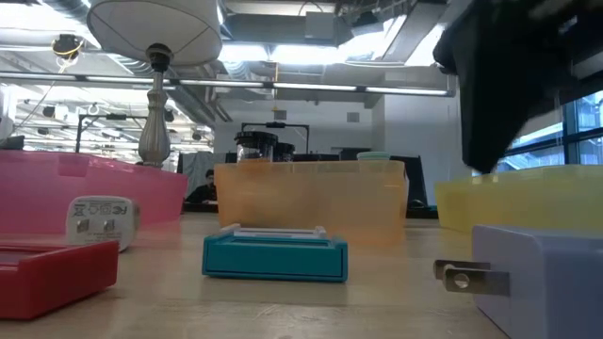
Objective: Pick & Place Office items
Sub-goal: Put the right light blue charger adapter into the yellow bin
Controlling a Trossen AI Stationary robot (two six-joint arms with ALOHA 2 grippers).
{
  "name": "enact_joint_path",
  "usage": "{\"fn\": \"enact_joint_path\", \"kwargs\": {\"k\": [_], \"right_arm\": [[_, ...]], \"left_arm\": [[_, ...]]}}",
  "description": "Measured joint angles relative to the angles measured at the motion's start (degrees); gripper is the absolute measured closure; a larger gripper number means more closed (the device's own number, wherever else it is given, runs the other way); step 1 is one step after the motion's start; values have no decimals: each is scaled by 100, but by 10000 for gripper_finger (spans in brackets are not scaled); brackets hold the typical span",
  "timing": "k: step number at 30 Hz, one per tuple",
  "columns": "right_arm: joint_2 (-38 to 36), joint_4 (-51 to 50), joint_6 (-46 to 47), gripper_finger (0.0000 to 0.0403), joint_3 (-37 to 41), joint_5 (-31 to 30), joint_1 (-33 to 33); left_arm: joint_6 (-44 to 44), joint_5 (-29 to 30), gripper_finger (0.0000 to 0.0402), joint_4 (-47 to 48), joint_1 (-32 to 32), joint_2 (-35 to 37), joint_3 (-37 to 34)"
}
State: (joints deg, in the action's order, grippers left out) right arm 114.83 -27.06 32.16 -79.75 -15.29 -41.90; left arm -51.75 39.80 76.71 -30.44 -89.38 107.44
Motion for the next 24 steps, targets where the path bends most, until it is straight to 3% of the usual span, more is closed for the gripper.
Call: {"fn": "enact_joint_path", "kwargs": {"k": [9, 19, 24], "right_arm": [[408, 159, 687, 48, 0, -483, -75], [647, 186, 986, 51, -19, 150, -71], [649, 170, 1388, 94, -19, 94, -69]], "left_arm": [[-499, 20, 100, -13, 4, -2, 0], [-775, 121, 100, -16, -151, -2, -2], [-810, 126, 100, -15, -303, -2, -2]]}}
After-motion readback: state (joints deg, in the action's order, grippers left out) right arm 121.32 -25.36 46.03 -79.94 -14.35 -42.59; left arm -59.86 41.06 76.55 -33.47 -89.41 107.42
